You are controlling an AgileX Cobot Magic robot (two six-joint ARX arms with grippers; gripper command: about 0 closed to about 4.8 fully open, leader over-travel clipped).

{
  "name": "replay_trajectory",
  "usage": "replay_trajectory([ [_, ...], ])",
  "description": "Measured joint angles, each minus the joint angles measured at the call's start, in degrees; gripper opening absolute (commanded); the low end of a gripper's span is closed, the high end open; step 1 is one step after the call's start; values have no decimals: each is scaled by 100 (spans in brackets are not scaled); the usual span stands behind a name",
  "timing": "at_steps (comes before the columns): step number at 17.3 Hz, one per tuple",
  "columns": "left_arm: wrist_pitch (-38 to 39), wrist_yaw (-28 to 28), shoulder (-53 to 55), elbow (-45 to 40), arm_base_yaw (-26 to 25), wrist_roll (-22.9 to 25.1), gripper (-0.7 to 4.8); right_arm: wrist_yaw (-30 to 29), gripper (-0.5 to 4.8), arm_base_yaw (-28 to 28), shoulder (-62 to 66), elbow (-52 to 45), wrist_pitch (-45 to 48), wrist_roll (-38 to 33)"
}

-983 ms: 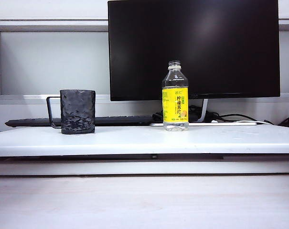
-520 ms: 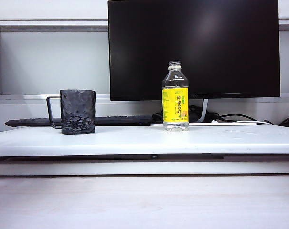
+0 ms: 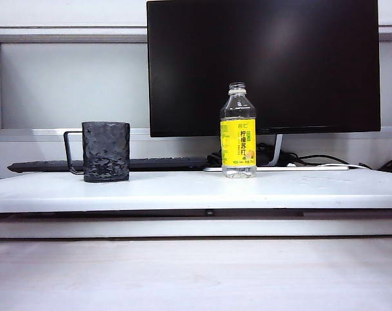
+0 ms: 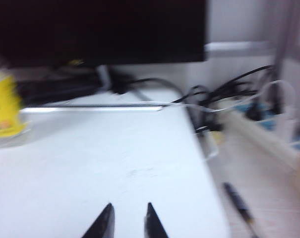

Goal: Carefully pick up the bottle and pour some water from the bottle into the cup.

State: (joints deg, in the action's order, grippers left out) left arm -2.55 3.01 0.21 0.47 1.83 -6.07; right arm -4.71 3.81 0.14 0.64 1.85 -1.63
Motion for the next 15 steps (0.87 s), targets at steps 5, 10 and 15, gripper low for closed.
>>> replay_trajectory([
  [5, 0, -2, -2, 0, 0, 0, 97, 365, 86, -103, 0, 0, 81, 0],
  [10, 2, -4, -2, 0, 0, 0, 97, 365, 86, -103, 0, 0, 83, 0],
  [15, 2, -4, -2, 0, 0, 0, 97, 365, 86, -105, 0, 0, 57, 0],
])
